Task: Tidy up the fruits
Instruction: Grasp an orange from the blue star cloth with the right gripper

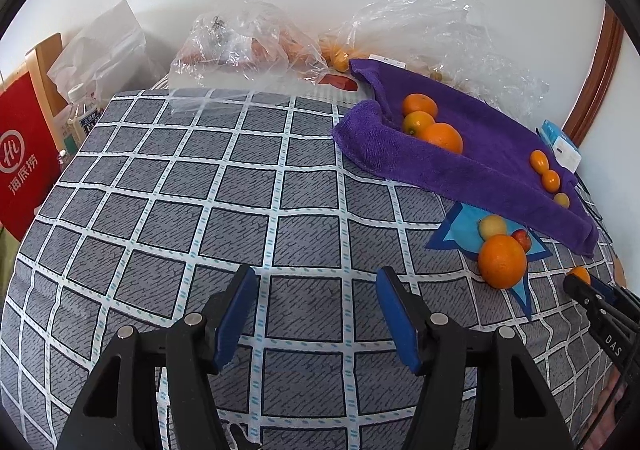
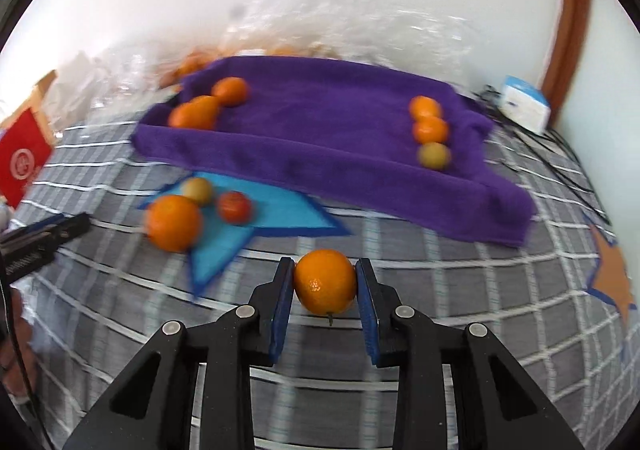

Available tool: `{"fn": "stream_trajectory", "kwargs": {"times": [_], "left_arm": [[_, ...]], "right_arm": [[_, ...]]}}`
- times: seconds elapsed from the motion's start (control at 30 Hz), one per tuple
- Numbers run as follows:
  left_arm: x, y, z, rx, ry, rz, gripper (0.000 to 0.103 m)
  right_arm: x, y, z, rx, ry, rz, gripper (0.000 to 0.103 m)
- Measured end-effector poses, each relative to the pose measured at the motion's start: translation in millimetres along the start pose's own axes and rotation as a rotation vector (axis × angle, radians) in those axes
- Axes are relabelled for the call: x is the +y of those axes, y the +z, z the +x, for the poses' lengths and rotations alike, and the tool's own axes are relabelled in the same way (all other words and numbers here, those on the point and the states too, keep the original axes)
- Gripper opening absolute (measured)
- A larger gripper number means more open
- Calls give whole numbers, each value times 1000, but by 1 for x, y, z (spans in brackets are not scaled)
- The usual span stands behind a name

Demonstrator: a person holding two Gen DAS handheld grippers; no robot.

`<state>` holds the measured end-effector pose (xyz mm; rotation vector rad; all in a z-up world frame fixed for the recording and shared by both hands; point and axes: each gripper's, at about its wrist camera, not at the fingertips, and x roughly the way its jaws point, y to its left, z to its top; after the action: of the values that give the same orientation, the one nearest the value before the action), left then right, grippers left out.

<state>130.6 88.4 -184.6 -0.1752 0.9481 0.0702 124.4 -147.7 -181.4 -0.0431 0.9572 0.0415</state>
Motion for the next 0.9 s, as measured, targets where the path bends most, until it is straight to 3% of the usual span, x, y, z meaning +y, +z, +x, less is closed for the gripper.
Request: {"fn": "stream_trajectory", "kwargs": {"times": [0.63,0.8,0.9], "left_arm": [[-15,0,7,19,96,87,72],[-16,-1,4,23,92,82,71],[-25,0,-4,23,50,86,71]], "right_arm": [[-23,-13,8,8,20,73,31],[-36,-16,0,-2,3,94,31],[-46,-18,-3,-3,-13,103,31]]}}
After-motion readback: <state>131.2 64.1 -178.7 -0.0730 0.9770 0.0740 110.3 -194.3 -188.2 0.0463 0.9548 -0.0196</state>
